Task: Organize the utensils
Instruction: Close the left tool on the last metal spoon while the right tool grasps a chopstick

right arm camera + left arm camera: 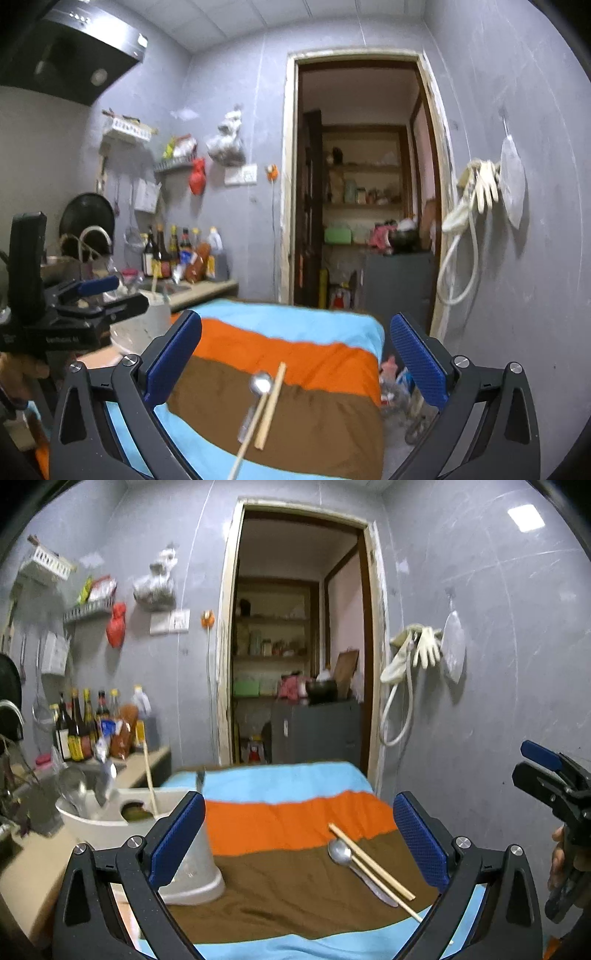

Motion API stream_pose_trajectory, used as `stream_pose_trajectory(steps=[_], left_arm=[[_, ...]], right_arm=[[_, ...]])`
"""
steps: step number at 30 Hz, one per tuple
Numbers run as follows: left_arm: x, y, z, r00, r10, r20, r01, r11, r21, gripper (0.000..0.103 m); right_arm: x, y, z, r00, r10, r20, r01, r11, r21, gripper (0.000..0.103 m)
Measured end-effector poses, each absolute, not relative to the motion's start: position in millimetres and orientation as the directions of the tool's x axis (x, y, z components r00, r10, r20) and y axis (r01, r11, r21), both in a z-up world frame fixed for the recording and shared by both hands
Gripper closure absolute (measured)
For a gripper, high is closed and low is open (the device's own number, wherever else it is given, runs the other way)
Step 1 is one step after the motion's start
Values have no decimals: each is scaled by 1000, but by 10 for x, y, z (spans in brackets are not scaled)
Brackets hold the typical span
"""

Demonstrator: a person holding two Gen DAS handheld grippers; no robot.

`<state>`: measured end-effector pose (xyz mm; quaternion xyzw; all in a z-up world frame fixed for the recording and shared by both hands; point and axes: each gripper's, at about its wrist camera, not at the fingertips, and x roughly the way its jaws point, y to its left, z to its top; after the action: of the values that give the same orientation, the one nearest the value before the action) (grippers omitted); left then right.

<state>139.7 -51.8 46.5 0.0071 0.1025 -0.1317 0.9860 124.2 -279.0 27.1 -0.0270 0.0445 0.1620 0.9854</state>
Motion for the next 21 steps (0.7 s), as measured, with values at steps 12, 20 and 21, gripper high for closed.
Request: stream_pose_trajectory(steps=[12, 20, 21], left_arm=[[1978, -614, 59, 886, -288, -363, 286, 956, -61, 3], [2389, -690, -94, 788, -393, -475, 390, 914, -110, 27], [2438, -715, -114, 770, -405, -493, 401, 908, -121, 32]], right_arm=[[1747, -2882, -105, 917, 346, -197, -351, 936, 7, 0], [2190, -2886, -223, 861, 383, -334, -393, 919, 41, 25], [2255, -2878, -244, 848, 390, -358, -399, 916, 51, 32]])
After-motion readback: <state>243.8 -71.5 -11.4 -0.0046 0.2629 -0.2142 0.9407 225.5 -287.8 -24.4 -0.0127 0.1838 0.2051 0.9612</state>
